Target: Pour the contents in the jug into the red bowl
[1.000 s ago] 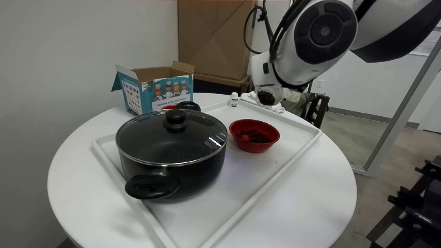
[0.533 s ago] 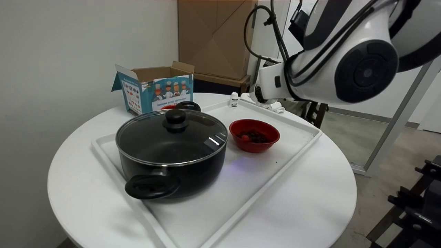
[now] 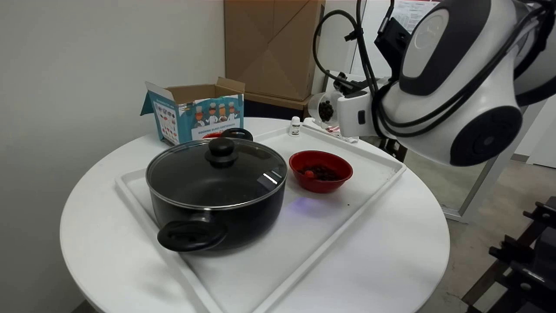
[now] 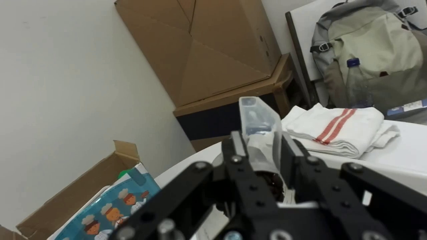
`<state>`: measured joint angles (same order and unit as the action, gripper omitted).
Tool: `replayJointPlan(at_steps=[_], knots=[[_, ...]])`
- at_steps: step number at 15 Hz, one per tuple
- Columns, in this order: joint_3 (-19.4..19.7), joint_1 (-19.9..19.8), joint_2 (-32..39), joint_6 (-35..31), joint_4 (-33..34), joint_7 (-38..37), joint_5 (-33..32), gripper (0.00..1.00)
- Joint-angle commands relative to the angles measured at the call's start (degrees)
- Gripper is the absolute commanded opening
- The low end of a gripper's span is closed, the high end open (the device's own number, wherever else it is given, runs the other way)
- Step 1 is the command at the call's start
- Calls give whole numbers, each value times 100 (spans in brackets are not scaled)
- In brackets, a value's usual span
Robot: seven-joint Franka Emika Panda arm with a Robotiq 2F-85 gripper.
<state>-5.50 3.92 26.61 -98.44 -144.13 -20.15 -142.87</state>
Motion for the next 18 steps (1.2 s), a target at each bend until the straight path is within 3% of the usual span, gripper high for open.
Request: replayJointPlan(at_steps=[1,11,18], knots=[[404,629,150,564,-79,-307,-106,11],[1663,2086,662,1160,-38,-920,-87,11],[2373,2657,1083,1629,92,-1462,-87,11]])
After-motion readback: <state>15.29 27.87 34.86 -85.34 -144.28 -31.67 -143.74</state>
